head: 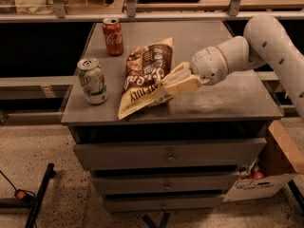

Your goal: Move brown chip bag near 7up can

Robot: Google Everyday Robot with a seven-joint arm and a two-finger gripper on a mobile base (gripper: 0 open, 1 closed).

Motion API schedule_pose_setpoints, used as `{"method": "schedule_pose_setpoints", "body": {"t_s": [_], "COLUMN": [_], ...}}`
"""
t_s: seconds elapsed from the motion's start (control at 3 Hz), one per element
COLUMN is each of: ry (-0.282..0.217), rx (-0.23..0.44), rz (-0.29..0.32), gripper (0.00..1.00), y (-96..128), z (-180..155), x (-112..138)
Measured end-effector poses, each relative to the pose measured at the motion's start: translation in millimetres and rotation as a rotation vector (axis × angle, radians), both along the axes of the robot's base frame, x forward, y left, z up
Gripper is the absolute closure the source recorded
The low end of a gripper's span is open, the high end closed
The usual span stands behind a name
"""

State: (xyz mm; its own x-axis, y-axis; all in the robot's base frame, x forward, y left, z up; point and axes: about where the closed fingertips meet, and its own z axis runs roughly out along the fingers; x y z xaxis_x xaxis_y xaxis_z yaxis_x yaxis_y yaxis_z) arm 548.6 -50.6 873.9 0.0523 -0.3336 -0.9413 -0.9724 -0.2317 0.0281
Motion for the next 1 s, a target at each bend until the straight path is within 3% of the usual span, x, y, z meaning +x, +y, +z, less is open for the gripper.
{"method": "schedule_pose_setpoints", "body": {"t_s": [0.67,1.0], "ry": [-0.003,-0.014], "rx": [0.003,-0.055], "rz": [-0.008,-0.038], "gripper": [0.13,0.0], "y": [5.3,-2.2], "z": [0.4,3.6], "x": [3.1,3.5]}}
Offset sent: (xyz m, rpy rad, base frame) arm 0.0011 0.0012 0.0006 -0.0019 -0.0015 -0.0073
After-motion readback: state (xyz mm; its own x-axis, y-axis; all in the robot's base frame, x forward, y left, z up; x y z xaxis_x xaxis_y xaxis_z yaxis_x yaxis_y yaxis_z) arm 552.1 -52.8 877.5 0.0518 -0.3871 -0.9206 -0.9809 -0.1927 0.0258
